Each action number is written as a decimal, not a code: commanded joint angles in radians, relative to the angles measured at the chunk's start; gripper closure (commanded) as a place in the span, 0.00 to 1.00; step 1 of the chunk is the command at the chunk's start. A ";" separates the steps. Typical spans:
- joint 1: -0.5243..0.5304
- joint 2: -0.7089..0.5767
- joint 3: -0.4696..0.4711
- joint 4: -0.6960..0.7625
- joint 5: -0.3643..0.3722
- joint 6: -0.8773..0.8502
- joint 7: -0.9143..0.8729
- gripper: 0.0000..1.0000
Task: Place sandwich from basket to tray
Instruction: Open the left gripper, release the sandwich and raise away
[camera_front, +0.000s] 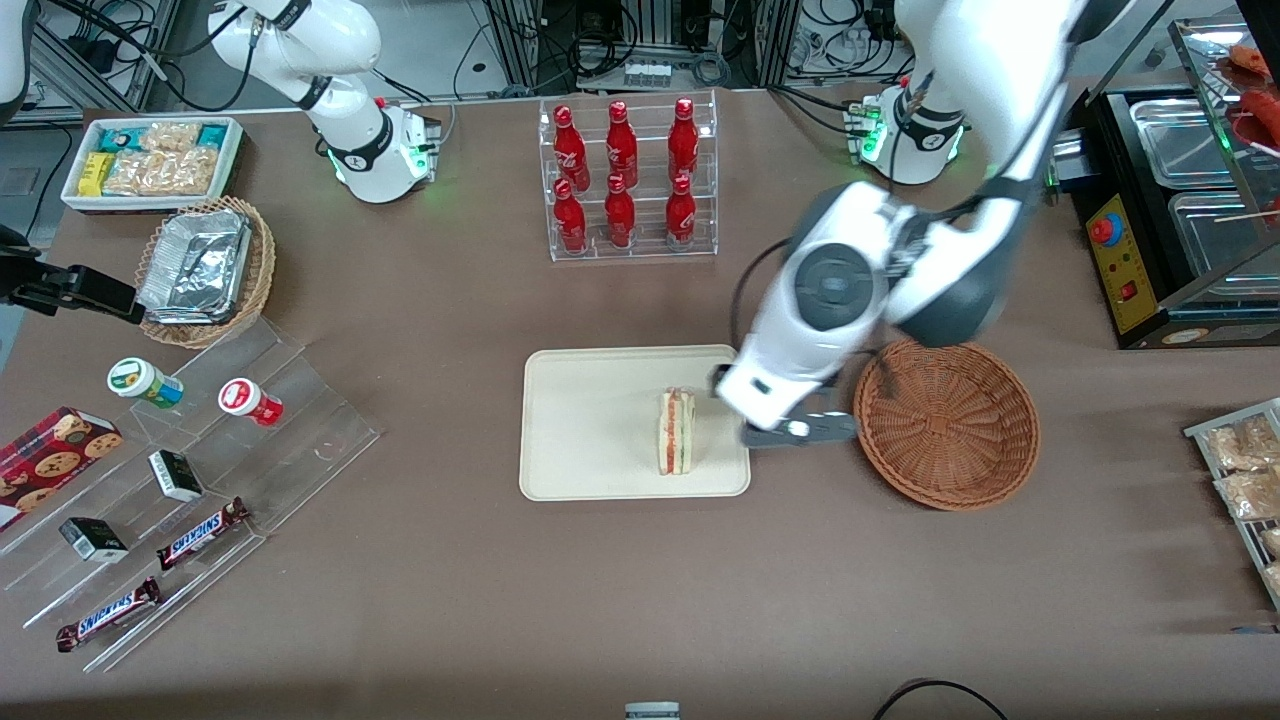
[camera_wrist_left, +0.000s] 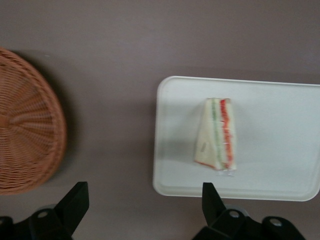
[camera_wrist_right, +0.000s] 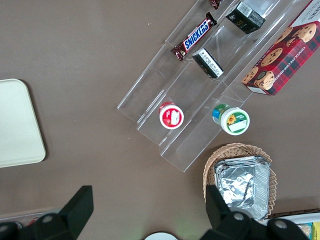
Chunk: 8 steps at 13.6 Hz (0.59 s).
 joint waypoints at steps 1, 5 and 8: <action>0.123 -0.061 -0.005 -0.033 -0.027 -0.063 0.143 0.00; 0.238 -0.136 -0.001 -0.073 -0.024 -0.104 0.249 0.00; 0.321 -0.196 -0.001 -0.075 -0.021 -0.175 0.330 0.00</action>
